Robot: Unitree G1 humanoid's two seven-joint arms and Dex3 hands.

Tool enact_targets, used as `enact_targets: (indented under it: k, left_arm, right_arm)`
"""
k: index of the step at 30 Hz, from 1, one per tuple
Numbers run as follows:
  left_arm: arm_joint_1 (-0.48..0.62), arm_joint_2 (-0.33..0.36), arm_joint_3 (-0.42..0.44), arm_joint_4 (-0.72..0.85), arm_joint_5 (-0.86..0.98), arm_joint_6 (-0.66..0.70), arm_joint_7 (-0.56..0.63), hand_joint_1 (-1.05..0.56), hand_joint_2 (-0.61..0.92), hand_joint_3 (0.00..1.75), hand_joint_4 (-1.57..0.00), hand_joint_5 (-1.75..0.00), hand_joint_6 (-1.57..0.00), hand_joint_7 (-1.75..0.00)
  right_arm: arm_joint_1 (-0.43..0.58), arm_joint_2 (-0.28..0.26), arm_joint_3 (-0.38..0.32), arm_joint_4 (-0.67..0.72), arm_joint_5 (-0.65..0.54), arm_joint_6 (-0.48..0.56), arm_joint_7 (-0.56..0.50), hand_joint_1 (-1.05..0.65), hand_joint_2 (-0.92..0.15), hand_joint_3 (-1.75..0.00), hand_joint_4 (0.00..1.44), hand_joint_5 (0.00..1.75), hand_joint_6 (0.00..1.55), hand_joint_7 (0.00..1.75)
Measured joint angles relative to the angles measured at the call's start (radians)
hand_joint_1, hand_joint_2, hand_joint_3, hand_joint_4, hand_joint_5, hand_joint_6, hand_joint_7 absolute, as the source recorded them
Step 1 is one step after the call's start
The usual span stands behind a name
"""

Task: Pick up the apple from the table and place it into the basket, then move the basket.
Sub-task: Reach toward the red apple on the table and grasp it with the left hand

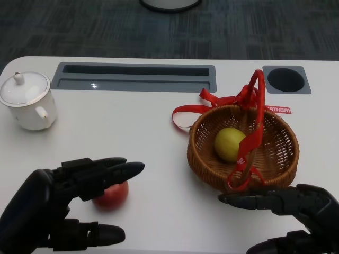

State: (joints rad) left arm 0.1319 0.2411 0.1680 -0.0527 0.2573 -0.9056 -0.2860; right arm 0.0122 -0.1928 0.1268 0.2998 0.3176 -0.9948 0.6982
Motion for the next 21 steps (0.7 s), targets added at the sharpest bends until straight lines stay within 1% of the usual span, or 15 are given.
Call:
enact_targets:
  k: [2,5,7,10,12,17,21]
  left_arm:
    - [-0.02,0.013,0.002,0.012,0.04,0.013,0.026,-0.73,0.66,0.0,-0.52,0.0,-0.47,0.0]
    - [-0.048,0.036,0.002,0.032,0.11,0.056,0.057,-0.74,0.65,0.0,-0.4,0.0,-0.37,0.0]
    - [-0.074,0.056,-0.003,0.071,0.147,0.078,0.08,-0.76,0.66,0.0,-0.35,0.0,-0.33,0.0]
    - [-0.122,0.079,-0.023,0.162,0.189,0.092,0.126,-0.8,0.67,0.0,-0.34,0.0,-0.31,0.0]
    - [-0.156,0.089,-0.044,0.225,0.218,0.1,0.159,-0.78,0.65,0.0,-0.33,0.0,-0.31,0.0]
    - [-0.238,0.111,-0.11,0.377,0.254,0.12,0.213,-0.75,0.63,0.0,-0.32,0.0,-0.28,0.0]
    - [-0.304,0.117,-0.171,0.503,0.274,0.14,0.243,-0.78,0.64,0.01,-0.29,0.0,-0.24,0.0]
  right_arm:
    - [0.0,0.001,0.0,0.0,-0.001,0.0,0.0,-0.32,-0.75,0.0,0.77,0.0,0.75,0.0]
    - [0.001,0.002,0.001,0.0,-0.001,0.0,0.0,-0.32,-0.75,0.0,0.77,0.0,0.74,0.0]
    - [0.001,0.002,0.001,0.0,-0.001,0.001,0.0,-0.32,-0.75,0.0,0.77,0.0,0.74,0.0]
    - [0.001,0.003,0.001,-0.001,-0.001,0.002,-0.001,-0.32,-0.75,0.0,0.77,0.0,0.75,0.0]
    - [0.001,0.005,0.001,-0.001,-0.001,0.001,-0.001,-0.33,-0.75,0.0,0.78,0.0,0.75,0.0]
    - [0.001,0.007,0.001,-0.001,0.0,-0.002,-0.001,-0.33,-0.75,0.0,0.78,0.0,0.75,0.0]
    - [0.002,0.008,0.001,-0.002,0.001,-0.006,-0.001,-0.33,-0.75,0.0,0.78,0.0,0.75,0.0]
